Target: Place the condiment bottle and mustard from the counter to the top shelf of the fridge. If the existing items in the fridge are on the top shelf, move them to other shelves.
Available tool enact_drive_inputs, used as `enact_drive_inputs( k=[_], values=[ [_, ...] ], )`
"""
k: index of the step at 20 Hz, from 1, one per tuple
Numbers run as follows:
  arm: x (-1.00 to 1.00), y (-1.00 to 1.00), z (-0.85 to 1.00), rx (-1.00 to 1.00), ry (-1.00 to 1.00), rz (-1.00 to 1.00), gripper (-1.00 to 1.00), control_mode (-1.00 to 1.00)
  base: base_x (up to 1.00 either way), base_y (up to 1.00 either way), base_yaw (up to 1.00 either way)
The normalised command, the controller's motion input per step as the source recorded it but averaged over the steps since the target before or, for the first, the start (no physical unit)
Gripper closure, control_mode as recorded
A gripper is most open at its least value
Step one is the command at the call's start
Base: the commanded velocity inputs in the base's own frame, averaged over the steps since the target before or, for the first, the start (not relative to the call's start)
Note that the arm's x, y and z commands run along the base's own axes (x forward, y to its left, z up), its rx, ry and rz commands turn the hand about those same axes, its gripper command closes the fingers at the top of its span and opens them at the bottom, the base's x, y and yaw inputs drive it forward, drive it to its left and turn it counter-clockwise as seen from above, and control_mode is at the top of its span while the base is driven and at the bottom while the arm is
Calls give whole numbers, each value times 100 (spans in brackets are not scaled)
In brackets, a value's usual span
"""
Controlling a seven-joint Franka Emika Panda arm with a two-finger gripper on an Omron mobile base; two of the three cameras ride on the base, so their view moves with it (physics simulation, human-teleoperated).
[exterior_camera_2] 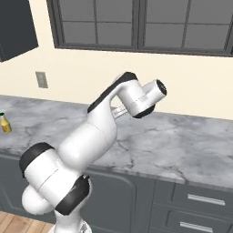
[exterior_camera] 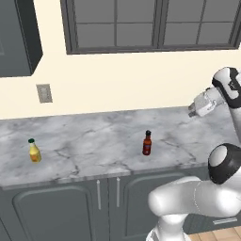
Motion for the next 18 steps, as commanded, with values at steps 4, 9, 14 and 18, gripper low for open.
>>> enact_drive_inputs(
  k=[4,9,14,18],
  values=[
    [8,7,-82,25,0,36,-100,-100,0,0,0],
    [-23,29,-66,20,-2,21,-100,-100,0,0,0],
    [-5,42,-38,15,-3,5,-100,-100,0,0,0],
    [-5,46,-39,14,-5,1,-100,-100,0,0,0]
  ],
)
